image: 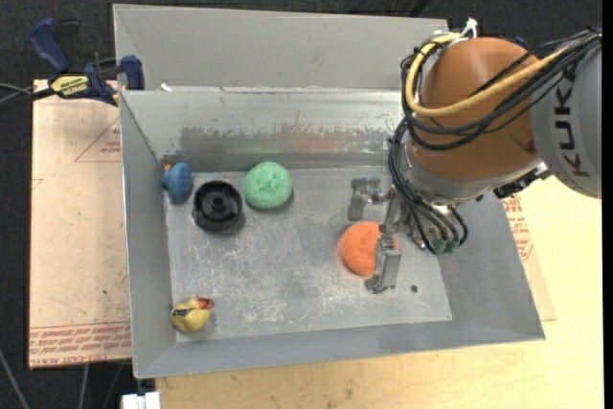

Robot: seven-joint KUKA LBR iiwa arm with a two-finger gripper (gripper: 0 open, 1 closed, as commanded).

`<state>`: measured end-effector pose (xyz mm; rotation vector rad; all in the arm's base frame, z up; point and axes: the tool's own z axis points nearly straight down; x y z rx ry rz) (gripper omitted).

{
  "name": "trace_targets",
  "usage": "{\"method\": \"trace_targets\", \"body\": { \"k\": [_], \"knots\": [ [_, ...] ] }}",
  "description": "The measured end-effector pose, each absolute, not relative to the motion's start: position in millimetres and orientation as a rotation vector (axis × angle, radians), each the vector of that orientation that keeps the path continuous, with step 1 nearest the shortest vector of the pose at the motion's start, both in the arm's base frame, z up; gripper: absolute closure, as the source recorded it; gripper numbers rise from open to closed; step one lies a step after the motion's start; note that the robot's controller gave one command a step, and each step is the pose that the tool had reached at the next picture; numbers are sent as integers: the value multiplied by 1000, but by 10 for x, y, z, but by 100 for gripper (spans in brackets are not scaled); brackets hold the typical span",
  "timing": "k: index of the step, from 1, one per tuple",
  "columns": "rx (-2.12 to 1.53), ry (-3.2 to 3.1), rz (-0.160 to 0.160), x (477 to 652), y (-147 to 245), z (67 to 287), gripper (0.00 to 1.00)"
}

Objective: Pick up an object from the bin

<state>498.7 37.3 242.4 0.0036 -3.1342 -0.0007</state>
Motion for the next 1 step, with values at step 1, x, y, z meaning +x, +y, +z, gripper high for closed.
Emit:
{"method": "trace_targets", "body": {
  "k": [1],
  "knots": [
    [2, -3143, -1, 5002, 370, 2465, 0]
  ]
}}
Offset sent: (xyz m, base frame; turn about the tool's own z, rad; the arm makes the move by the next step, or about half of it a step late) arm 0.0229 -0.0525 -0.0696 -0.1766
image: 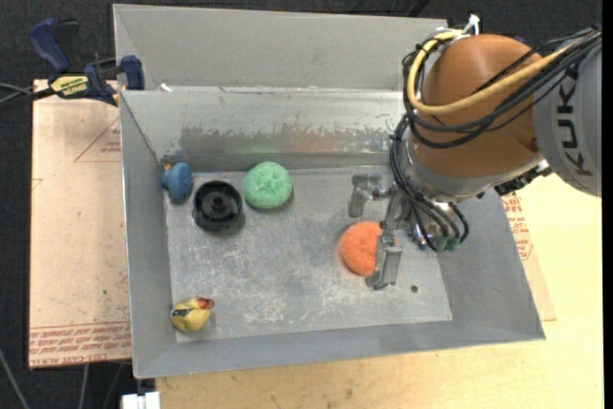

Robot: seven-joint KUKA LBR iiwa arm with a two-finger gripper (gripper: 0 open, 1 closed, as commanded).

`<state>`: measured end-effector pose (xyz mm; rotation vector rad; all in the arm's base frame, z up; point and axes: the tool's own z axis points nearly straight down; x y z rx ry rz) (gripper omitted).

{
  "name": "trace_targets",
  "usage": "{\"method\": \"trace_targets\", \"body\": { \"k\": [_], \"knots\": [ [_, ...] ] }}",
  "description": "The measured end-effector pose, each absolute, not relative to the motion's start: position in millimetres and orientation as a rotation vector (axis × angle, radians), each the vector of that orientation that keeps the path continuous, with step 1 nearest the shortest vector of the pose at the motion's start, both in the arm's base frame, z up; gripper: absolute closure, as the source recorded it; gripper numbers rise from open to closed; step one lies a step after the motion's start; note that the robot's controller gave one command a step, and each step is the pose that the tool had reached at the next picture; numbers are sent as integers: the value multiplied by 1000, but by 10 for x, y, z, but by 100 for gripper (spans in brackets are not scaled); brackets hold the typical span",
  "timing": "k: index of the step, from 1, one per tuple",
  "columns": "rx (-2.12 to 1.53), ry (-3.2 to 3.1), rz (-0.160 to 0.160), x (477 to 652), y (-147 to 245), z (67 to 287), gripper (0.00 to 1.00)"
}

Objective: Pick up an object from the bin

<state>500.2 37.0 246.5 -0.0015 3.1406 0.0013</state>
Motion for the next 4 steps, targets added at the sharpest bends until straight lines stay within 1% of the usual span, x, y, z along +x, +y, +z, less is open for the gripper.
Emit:
{"method": "trace_targets", "body": {
  "k": [1, 2, 3, 4],
  "knots": [
    [-97, 3133, 4, 5080, 249, 2283, 0],
    [-417, 3116, 1, 5151, 39, 1900, 0],
    [-681, 3064, 1, 5225, -37, 1754, 0],
    [-478, 3102, 2, 5396, -162, 1481, 0]
  ]
}}
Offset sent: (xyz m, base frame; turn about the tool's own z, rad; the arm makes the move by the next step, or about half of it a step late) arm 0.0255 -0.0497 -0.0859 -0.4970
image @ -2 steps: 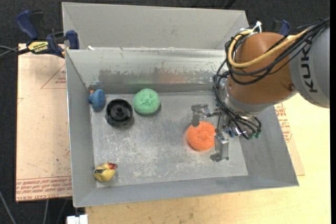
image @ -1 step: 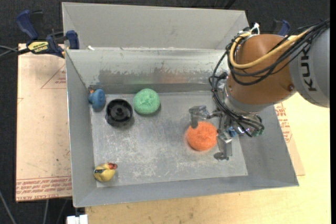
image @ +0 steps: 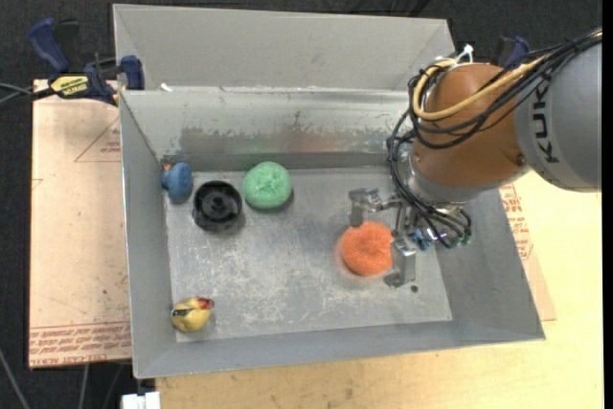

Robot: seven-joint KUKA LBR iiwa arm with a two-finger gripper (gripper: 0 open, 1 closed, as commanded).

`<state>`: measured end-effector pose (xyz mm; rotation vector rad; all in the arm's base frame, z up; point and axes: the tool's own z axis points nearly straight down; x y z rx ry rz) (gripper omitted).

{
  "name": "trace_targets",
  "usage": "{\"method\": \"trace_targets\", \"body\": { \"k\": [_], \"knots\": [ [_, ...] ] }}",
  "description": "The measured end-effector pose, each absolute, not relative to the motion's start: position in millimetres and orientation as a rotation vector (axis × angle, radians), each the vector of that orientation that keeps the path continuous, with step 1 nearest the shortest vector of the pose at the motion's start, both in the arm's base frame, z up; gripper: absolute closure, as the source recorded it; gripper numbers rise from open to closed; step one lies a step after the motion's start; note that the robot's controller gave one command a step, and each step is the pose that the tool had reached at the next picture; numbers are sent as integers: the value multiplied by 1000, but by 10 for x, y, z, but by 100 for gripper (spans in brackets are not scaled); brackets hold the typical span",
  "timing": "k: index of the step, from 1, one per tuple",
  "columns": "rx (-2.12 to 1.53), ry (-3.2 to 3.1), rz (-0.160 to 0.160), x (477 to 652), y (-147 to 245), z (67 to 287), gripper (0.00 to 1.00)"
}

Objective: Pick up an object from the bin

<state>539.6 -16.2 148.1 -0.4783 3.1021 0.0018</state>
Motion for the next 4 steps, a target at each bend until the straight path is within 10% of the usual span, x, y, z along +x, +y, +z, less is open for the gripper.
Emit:
{"method": "trace_targets", "body": {
  "k": [1, 2, 3, 4],
  "knots": [
    [-913, 3000, 3, 5719, -209, 1179, 100],
    [-913, 3000, 3, 5718, -210, 1179, 0],
    [-913, 3000, 4, 5718, -209, 1178, 100],
    [-913, 3000, 4, 5718, -208, 1178, 0]
  ]
}}
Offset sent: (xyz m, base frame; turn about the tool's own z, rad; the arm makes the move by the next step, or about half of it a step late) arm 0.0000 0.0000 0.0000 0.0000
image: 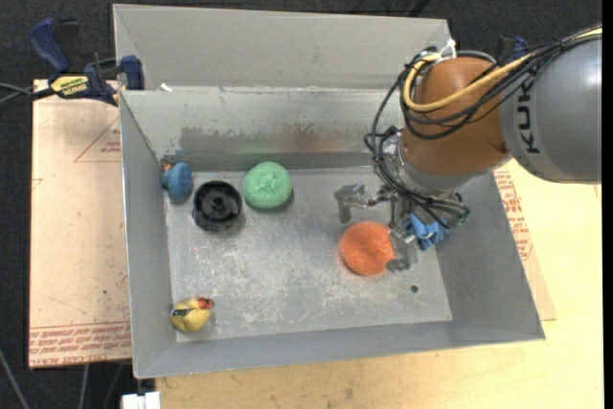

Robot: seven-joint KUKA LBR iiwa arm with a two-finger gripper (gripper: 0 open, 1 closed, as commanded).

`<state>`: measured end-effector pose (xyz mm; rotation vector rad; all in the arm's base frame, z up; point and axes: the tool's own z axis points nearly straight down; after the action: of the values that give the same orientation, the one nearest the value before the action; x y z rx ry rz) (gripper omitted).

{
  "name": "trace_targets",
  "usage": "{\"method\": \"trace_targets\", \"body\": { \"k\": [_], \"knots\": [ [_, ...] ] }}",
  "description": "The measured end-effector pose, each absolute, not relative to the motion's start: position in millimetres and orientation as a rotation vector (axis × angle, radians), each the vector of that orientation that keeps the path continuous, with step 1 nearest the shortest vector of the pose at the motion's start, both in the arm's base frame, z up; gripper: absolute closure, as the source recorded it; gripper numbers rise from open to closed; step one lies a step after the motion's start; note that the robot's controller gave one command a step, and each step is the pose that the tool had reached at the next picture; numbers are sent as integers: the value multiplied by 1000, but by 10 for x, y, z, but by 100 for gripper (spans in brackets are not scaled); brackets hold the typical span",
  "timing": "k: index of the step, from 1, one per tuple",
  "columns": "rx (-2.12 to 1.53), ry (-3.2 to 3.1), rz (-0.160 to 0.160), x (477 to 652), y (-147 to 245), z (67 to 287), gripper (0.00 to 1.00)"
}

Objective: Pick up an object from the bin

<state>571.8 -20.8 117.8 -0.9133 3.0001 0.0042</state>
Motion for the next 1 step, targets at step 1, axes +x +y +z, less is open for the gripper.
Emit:
{"method": "trace_targets", "body": {
  "k": [1],
  "knots": [
    [-913, 3000, 4, 5718, -208, 1178, 0]
  ]
}}
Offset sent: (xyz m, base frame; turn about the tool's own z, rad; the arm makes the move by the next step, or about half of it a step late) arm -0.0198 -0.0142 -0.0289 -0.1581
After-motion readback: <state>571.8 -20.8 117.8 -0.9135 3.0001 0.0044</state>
